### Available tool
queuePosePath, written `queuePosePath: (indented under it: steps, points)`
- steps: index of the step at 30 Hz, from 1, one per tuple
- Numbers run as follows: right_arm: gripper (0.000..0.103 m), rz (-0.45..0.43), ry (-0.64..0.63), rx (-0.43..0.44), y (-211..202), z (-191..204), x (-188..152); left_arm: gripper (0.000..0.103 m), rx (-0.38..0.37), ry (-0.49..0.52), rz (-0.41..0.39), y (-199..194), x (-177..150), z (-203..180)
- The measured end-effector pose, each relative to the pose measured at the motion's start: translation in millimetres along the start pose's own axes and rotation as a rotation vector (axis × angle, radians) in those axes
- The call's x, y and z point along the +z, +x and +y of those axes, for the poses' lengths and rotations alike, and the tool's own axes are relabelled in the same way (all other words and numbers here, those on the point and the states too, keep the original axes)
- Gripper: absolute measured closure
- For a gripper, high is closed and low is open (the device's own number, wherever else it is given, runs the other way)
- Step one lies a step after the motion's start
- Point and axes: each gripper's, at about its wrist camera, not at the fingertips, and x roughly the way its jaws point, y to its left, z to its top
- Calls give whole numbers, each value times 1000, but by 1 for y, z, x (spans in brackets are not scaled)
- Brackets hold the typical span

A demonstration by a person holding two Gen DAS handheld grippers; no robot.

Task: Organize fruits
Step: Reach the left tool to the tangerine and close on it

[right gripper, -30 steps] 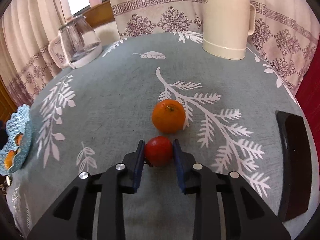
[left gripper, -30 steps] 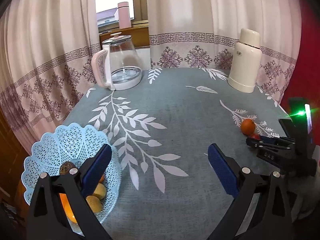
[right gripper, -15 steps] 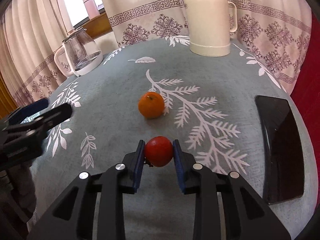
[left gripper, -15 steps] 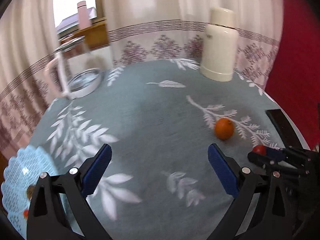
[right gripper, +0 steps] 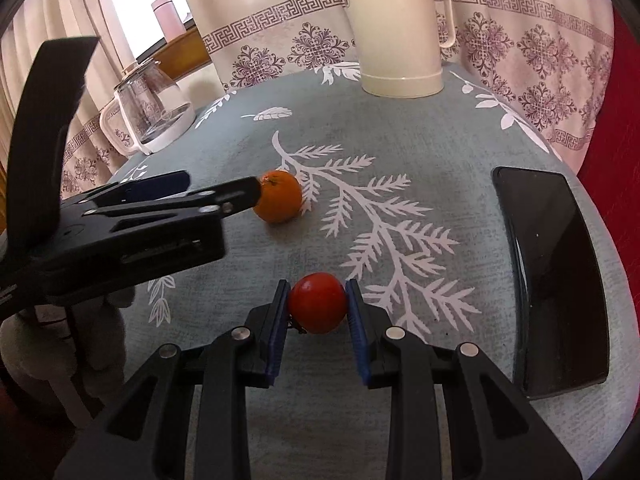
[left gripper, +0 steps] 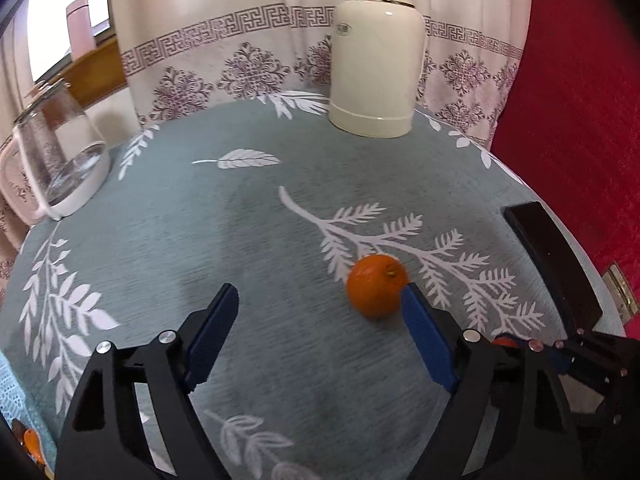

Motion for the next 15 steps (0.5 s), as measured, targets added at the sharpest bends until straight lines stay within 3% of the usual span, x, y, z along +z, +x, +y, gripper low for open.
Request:
queuePosePath:
  steps: [5,13,15]
  points:
    - [75,8,12,-2,3,-2,-2,35,-57,-8,34,13,0,-7]
    - [75,7,2,-9,4,0,-3,48,-109,-31,76,32,-3,-11]
    - [75,8,1,-9,4,0,-3,57,-139,-42,76,32,-3,-10]
